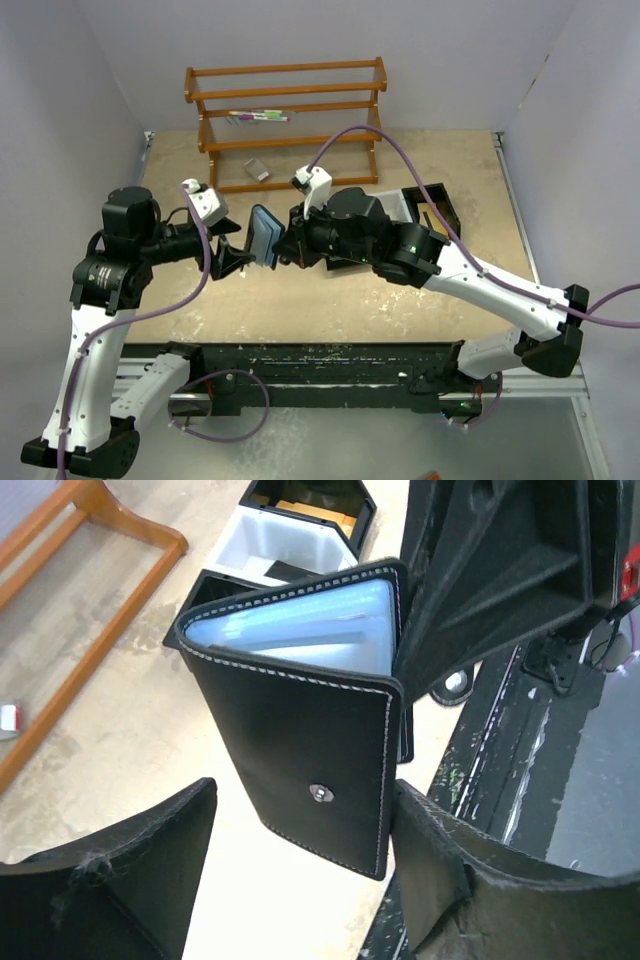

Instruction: Take the credit cards out of the card holder

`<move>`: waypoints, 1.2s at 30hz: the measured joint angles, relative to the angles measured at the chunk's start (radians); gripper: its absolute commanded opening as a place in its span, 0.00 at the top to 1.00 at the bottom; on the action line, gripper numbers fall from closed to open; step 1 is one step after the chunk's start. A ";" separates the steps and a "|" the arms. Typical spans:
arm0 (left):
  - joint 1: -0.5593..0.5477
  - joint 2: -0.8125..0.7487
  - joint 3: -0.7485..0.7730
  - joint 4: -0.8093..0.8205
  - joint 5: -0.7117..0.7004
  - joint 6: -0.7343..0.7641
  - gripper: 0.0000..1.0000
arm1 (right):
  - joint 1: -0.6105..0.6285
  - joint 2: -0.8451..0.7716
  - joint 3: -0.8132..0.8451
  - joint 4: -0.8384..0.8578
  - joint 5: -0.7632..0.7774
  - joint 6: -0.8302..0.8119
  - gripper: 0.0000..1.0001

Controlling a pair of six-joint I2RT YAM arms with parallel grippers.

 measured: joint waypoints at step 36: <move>0.000 -0.008 -0.109 0.034 -0.016 -0.011 0.45 | 0.051 0.034 0.006 -0.041 0.102 0.048 1.00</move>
